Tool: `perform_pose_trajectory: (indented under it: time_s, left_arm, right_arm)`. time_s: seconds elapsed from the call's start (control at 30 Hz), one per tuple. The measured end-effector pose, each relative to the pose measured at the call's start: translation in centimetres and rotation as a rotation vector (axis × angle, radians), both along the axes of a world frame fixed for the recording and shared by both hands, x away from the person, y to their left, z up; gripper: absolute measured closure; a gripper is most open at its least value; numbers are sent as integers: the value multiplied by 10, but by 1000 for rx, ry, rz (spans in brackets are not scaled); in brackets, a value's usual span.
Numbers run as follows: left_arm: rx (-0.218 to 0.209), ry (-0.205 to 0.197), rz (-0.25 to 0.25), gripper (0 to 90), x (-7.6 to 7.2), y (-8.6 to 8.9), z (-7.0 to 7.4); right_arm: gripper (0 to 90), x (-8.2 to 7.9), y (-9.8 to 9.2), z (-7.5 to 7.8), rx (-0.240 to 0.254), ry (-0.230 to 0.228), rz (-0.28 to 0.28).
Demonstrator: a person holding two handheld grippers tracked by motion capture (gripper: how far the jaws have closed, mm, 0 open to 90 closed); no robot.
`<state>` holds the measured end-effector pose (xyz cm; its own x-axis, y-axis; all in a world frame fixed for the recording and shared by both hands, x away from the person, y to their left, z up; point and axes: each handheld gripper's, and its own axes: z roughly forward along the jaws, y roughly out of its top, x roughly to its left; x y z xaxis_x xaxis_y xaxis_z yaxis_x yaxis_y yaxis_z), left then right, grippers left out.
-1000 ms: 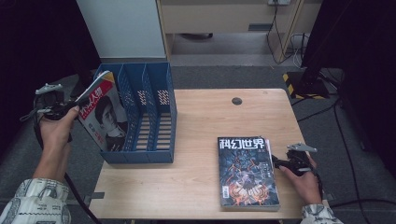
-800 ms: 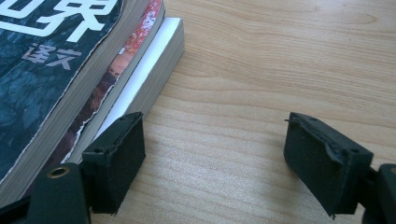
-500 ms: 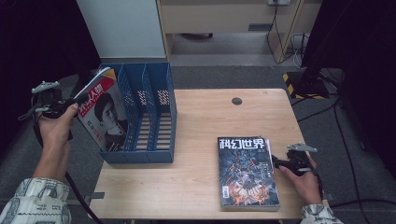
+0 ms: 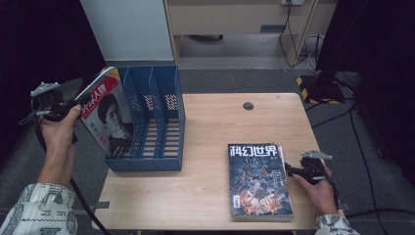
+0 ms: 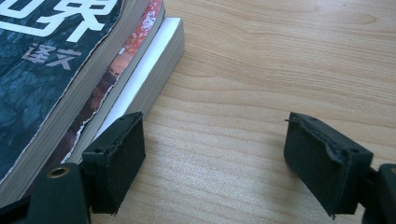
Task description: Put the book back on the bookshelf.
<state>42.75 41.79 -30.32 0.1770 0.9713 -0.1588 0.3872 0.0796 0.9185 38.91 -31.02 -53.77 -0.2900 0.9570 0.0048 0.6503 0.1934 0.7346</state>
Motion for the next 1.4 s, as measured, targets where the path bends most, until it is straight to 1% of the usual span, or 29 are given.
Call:
perform_pose_trajectory:
  time_s: [0.03, 0.1, 0.17, 0.2, 0.23, 0.47, 0.6, 0.73, 0.8, 0.97, 1.33, 1.4]
  left_arm:
    - [0, 0, 0, 865, 0, 0, 0]
    - [-3, -23, 5, 865, 0, 2, -1]
    - [-5, -28, 6, 865, 0, 3, -1]
    - [-13, -43, 10, 865, 1, 3, -2]
    - [-13, -49, 10, 865, 2, 3, -3]
    - [-10, -67, 21, 865, 6, -2, -5]
    - [-14, -61, 17, 865, 7, -3, -5]
    - [-12, -40, 10, 865, 8, -3, -6]
    - [-17, -51, 15, 865, 8, -3, -8]
    - [-17, -62, 23, 864, 9, -4, -10]
    - [-14, -62, 27, 864, 8, -2, -14]
    - [-7, -59, 28, 864, 8, -2, -14]
  right_arm:
    - [207, 0, 0, 0, 0, -1, 0]
    - [207, 0, 0, 0, -1, -3, 1]
    - [207, 0, 0, 0, -2, -1, 2]
    - [207, 0, 0, 0, 0, -2, -1]
    - [207, 0, 0, 0, 0, 0, 0]
    - [207, 0, 0, 0, 0, 0, 0]
    - [207, 0, 0, 0, 0, 0, 0]
    - [207, 0, 0, 0, 0, 0, 0]
    - [207, 0, 0, 0, -1, -1, 2]
    - [207, 0, 0, 0, 0, 0, 0]
    - [207, 0, 0, 0, 0, 0, 0]
    - [207, 0, 0, 0, 0, 0, 0]
